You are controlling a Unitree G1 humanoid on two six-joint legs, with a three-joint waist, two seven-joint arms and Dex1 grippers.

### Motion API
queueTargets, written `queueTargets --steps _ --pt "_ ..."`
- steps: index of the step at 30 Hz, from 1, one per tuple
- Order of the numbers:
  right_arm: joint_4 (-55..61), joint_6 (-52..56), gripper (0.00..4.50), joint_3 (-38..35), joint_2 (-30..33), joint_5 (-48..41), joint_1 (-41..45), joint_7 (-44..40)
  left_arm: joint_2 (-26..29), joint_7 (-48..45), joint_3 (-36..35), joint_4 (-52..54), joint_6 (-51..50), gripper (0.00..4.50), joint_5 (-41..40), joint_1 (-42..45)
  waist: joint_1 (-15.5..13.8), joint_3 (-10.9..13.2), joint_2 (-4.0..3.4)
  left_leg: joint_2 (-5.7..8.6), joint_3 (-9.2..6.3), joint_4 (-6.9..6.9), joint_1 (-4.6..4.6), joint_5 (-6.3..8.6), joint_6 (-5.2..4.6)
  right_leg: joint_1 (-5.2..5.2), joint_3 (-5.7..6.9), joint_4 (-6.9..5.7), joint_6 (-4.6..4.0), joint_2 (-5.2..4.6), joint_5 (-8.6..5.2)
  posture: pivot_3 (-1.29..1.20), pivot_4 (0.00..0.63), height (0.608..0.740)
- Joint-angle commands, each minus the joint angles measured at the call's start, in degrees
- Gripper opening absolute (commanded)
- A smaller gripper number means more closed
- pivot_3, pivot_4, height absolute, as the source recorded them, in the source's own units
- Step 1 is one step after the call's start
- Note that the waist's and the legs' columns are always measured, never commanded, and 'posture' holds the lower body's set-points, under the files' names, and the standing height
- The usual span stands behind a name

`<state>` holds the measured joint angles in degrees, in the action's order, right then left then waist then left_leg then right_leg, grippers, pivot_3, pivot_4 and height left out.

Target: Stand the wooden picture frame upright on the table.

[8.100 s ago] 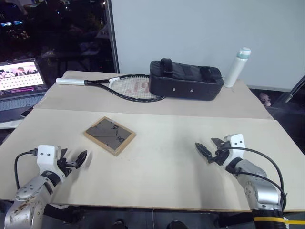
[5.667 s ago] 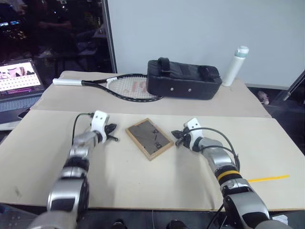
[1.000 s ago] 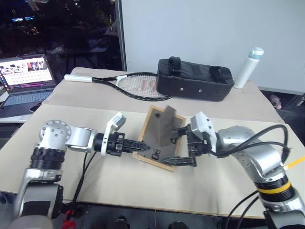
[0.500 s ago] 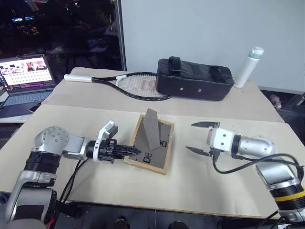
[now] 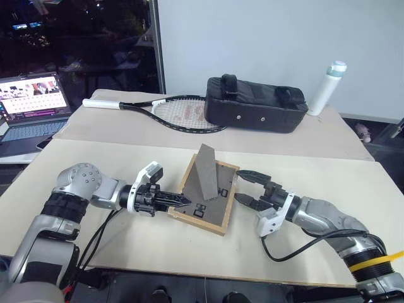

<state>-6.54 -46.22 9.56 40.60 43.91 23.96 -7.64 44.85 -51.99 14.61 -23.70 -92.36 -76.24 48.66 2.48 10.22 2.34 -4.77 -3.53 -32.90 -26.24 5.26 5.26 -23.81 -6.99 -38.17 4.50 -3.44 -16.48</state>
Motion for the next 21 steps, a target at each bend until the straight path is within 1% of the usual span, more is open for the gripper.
queueTargets --steps 1,2,4,5,8,11,12,14,15,16,18,20,21 --pt "1.6 -0.6 4.47 -1.4 -0.3 0.0 1.9 4.1 1.1 -1.7 1.5 3.4 -0.1 1.14 -0.1 0.0 0.1 0.0 0.0 0.0 -0.01 0.0 0.02 0.0 0.0 0.02 0.0 -0.02 -0.11 0.0 0.06 0.0 0.15 0.721" --pt "1.8 -0.8 4.47 -1.2 -0.3 -0.4 2.1 4.3 1.1 -1.9 1.6 3.8 -0.1 1.14 0.2 -0.2 0.1 0.0 0.0 0.0 -0.01 0.0 0.04 0.0 0.0 0.05 0.01 -0.02 -0.21 0.0 0.13 0.0 0.15 0.721" --pt "1.8 -1.0 3.96 -0.4 -0.3 -2.5 2.3 3.0 1.0 -2.3 1.5 4.5 -0.1 1.14 1.0 -0.4 0.0 0.0 0.0 0.0 -0.02 0.0 0.04 0.0 0.0 0.09 0.02 -0.01 -0.25 0.0 0.14 0.0 0.15 0.721" --pt "1.8 -1.2 3.78 0.2 -0.2 -5.0 2.2 1.4 1.0 -2.5 1.2 4.8 -0.1 1.14 1.3 -0.5 0.0 0.0 0.0 0.0 -0.02 -0.01 0.04 0.0 -0.01 0.1 0.02 0.0 -0.25 0.0 0.15 0.0 0.15 0.721" --pt "2.5 -1.4 2.76 0.3 0.2 -7.7 2.1 -0.4 1.0 -3.3 0.6 5.6 -0.1 1.14 2.2 -0.8 0.1 0.0 0.0 0.0 -0.02 -0.01 0.06 0.0 -0.01 0.14 0.02 0.0 -0.25 0.0 0.15 0.0 0.15 0.721" --pt "2.6 -1.5 1.73 -0.3 0.6 -7.9 2.1 -0.6 0.2 -3.4 -1.2 5.7 -0.1 1.14 4.9 -1.1 0.1 0.0 0.0 0.0 -0.03 -0.04 0.1 -0.01 -0.01 0.2 0.03 0.0 -0.27 0.0 0.16 0.0 0.15 0.721" --pt "2.7 -1.6 1.59 -0.5 0.8 -7.9 2.1 -0.6 -0.2 -3.2 -1.9 5.6 0.0 1.14 6.0 -1.3 0.1 0.0 0.0 0.0 -0.03 -0.04 0.13 0.0 -0.02 0.21 0.02 0.0 -0.27 0.0 0.16 0.0 0.15 0.721" --pt "3.1 -1.6 1.52 -1.0 0.9 -7.8 1.9 -0.2 -1.5 -2.5 -3.3 3.9 0.2 2.14 7.4 -1.1 0.1 0.0 0.0 0.0 -0.05 -0.05 0.14 -0.01 -0.02 0.25 0.06 0.0 -0.26 0.0 0.15 0.0 0.15 0.721" --pt "3.3 -1.5 1.48 -1.1 1.0 -8.0 1.8 -0.2 -2.0 -2.5 -4.1 3.5 0.4 2.38 8.1 -1.1 0.1 0.0 0.0 0.0 -0.06 -0.06 0.14 -0.01 -0.02 0.26 0.06 0.0 -0.26 0.0 0.15 0.0 0.15 0.721" --pt "3.5 -1.4 1.29 -1.1 0.9 -8.2 1.7 -0.4 -2.1 -2.7 -4.5 3.8 0.6 2.77 8.9 -1.3 0.1 0.0 0.0 0.0 -0.06 -0.08 0.18 -0.01 -0.03 0.31 0.06 0.0 -0.25 0.0 0.15 0.0 0.15 0.721" --pt "3.5 -1.1 1.24 -1.1 0.8 -8.8 1.6 -1.0 -1.7 -3.8 -5.1 5.7 1.6 3.55 10.6 -2.0 0.2 0.0 0.0 0.01 -0.07 -0.08 0.2 -0.01 -0.02 0.34 0.06 0.01 -0.23 0.0 0.14 0.0 0.15 0.721" --pt "2.9 -0.5 1.24 -1.2 0.7 -10.1 1.5 -1.9 -0.3 -5.6 -7.3 8.7 7.2 4.26 13.0 -3.5 0.3 0.0 0.0 0.0 -0.08 -0.08 0.2 -0.01 -0.03 0.34 0.07 0.0 -0.25 0.0 0.15 0.0 0.15 0.721" --pt "2.6 -0.2 1.24 -1.3 0.7 -10.6 1.5 -2.2 0.1 -6.3 -8.4 9.6 9.3 4.5 14.1 -4.0 0.3 0.0 0.0 0.0 -0.07 -0.07 0.21 -0.01 -0.02 0.35 0.06 0.0 -0.28 0.0 0.16 0.0 0.15 0.721"
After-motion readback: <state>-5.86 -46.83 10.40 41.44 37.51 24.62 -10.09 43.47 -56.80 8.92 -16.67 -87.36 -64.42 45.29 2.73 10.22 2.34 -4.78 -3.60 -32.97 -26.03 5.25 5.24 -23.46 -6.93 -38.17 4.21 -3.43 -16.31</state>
